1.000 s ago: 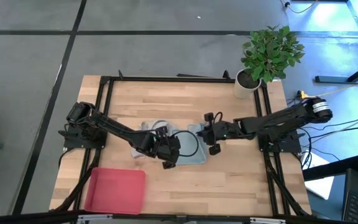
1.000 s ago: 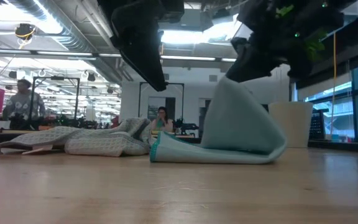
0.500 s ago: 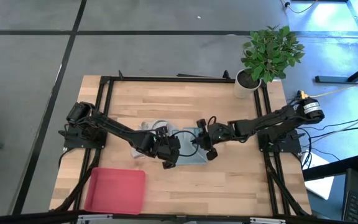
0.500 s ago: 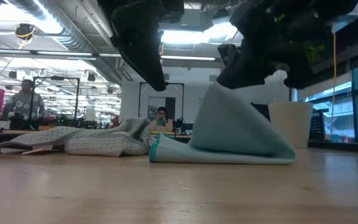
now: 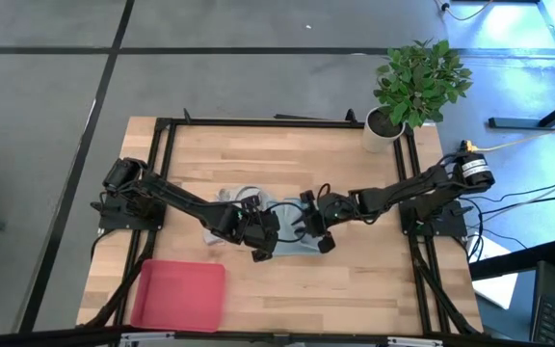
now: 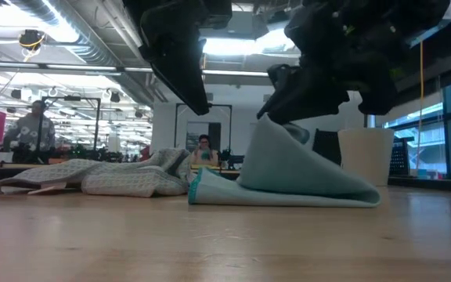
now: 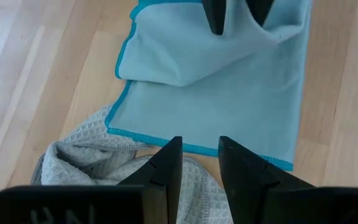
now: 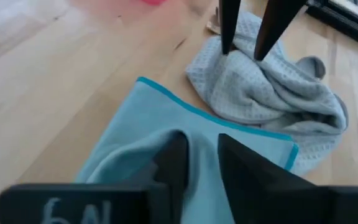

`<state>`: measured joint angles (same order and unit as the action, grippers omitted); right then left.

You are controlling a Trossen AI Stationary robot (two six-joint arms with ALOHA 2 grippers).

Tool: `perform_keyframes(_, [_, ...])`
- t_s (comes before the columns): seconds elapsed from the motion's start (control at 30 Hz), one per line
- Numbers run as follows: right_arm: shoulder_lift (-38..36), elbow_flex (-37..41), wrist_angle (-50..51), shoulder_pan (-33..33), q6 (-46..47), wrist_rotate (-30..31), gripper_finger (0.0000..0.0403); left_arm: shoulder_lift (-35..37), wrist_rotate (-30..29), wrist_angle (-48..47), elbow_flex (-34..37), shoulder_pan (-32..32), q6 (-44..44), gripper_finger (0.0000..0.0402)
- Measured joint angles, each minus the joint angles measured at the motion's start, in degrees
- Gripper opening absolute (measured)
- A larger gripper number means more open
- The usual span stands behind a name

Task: Roll microfiber towels into tight, uniform cylinder then place into a basket
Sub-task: Fold the blue towel

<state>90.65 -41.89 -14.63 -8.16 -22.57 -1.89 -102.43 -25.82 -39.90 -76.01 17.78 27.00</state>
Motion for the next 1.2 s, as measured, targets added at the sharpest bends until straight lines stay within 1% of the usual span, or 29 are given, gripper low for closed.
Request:
perform_keyframes(0.23, [-0.1, 0.0, -2.09, -1.18, -0.06, -0.01, 0.0179, 0.0, 0.0, -0.07, 0.0, 0.0, 0.0, 0.0094])
perform_keyframes(0.4, [-0.21, 0.0, -2.22, -1.49, -1.4, 0.12, 0.0211, 0.0, 0.0, -0.1, 0.0, 0.0, 0.0, 0.0094])
perform_keyframes(0.53, [-0.39, 0.0, -1.93, -1.56, -1.49, 0.94, 0.0217, 0.0, -0.02, -0.09, 0.0, -0.01, 0.0, 0.0094])
perform_keyframes(0.6, [-0.43, 0.0, -0.24, -1.66, -1.48, 1.77, 0.0216, 0.0, -0.01, -0.09, 0.0, 0.0, 0.0, 0.0094])
perform_keyframes(0.87, [-0.43, 0.0, 15.92, -3.75, -0.35, 1.95, 0.0217, 0.0, -0.02, -0.11, 0.0, 0.0, 0.0, 0.0094])
perform_keyframes(1.07, [0.25, 0.0, 17.62, -4.79, 2.45, 7.36, 0.0217, 0.0, -0.02, -0.11, 0.0, 0.0, -0.09, 0.0094])
perform_keyframes(1.2, [0.25, 0.0, 20.26, -4.79, 6.99, 5.57, 0.0218, 0.01, -0.02, -0.11, 0.0, -0.01, -0.07, 0.0094])
